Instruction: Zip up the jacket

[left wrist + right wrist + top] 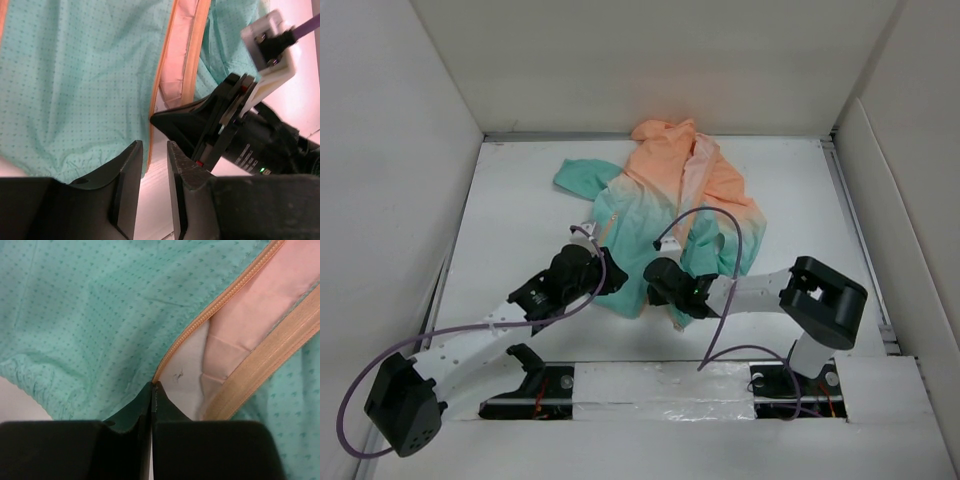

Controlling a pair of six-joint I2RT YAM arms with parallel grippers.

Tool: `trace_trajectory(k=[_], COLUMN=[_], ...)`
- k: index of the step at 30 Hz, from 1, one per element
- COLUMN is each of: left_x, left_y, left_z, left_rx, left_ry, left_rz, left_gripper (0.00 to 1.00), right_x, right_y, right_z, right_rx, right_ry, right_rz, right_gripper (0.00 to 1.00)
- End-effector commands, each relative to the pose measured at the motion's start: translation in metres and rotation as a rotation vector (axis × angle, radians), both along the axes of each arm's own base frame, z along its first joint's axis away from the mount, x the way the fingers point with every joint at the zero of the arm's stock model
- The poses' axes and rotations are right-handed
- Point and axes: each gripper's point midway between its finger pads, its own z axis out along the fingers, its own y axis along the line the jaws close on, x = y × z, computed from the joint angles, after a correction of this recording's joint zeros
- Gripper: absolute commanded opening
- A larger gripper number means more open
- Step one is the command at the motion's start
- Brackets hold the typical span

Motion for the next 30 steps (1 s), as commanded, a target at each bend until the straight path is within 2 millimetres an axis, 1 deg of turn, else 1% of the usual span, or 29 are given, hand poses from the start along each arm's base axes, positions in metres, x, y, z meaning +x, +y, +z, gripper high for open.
trace_trajectory(k=[1,3,4,6,7,8,9,10,11,12,13,14,15,16,17,18,19,20,22,24,25,27,28,30], left_x=[-0.003,-0.004,-0.005,-0.008,-0.013,-0.016,-0.019,-0.026,-0.028,-0.03,-0.025,-0.028,-0.028,-0.024,-0.024,-0.025,-0.025,-0.025,-0.026,-0.022,-0.018,-0.016,-0.016,-0.016], left_y=[-0.01,-0.013,-0.017,-0.021,-0.027,-0.03,-0.034,-0.042,-0.045,-0.048,-0.044,-0.045,-0.041,-0.031,-0.028,-0.025,-0.02,-0.019,-0.02,-0.018,-0.017,-0.019,-0.023,-0.026], left_z=[-0.002,-0.005,-0.007,-0.014,-0.022,-0.026,-0.029,-0.034,-0.038,-0.041,-0.048,-0.052,-0.056,-0.061,-0.063,-0.065,-0.071,-0.073,-0.075,-0.072,-0.068,-0.068,-0.069,-0.074], left_rx=[-0.018,-0.018,-0.021,-0.016,0.004,0.02,0.036,0.069,0.091,0.117,0.185,0.219,0.261,0.336,0.363,0.395,0.417,0.421,0.431,0.436,0.433,0.432,0.432,0.459], left_ry=[-0.005,0.001,0.009,0.029,0.048,0.053,0.055,0.052,0.05,0.05,0.056,0.064,0.071,0.073,0.072,0.061,0.082,0.087,0.091,0.082,0.063,0.046,0.05,0.056], left_rz=[-0.057,-0.076,-0.099,-0.128,-0.156,-0.172,-0.187,-0.208,-0.216,-0.225,-0.186,-0.185,-0.167,-0.121,-0.108,-0.089,-0.067,-0.056,-0.057,-0.028,-0.007,-0.018,-0.036,-0.057], left_gripper=[0.24,0.27,0.3,0.32,0.33,0.34,0.34,0.35,0.36,0.37,0.36,0.36,0.36,0.35,0.35,0.34,0.32,0.32,0.31,0.29,0.29,0.29,0.29,0.29], right_x=[0.021,0.029,0.035,0.038,0.039,0.042,0.044,0.041,0.045,0.04,0.037,0.032,0.029,0.027,0.024,0.023,0.02,0.018,0.015,0.012,0.008,0.006,0.005,0.003], right_y=[-0.006,-0.016,-0.021,-0.03,-0.035,-0.041,-0.044,-0.046,-0.049,-0.047,-0.044,-0.043,-0.043,-0.045,-0.05,-0.05,-0.051,-0.054,-0.055,-0.055,-0.052,-0.052,-0.052,-0.052], right_z=[0.026,0.039,0.056,0.066,0.071,0.084,0.089,0.09,0.094,0.096,0.099,0.101,0.103,0.105,0.102,0.106,0.115,0.113,0.121,0.121,0.12,0.118,0.116,0.119], right_rx=[0.045,0.06,0.094,0.084,0.083,0.096,0.102,0.114,0.117,0.126,0.131,0.122,0.124,0.123,0.126,0.145,0.173,0.171,0.185,0.18,0.185,0.189,0.191,0.206], right_ry=[-0.073,-0.113,-0.144,-0.168,-0.177,-0.2,-0.209,-0.205,-0.213,-0.202,-0.191,-0.195,-0.202,-0.212,-0.208,-0.217,-0.233,-0.238,-0.248,-0.244,-0.237,-0.233,-0.229,-0.231], right_rz=[-0.056,-0.064,-0.077,-0.068,-0.07,-0.072,-0.071,-0.049,-0.03,-0.004,0.015,0.031,0.034,0.021,0.014,0.014,0.021,0.028,0.042,0.058,0.078,0.083,0.088,0.091], right_gripper=[0.0,0.0,0.0,0.0,0.0,0.0,0.0,0.0,0.0,0.0,0.0,0.0,0.0,0.0,0.0,0.0,0.0,0.0,0.0,0.0,0.0,0.01,0.04,0.09])
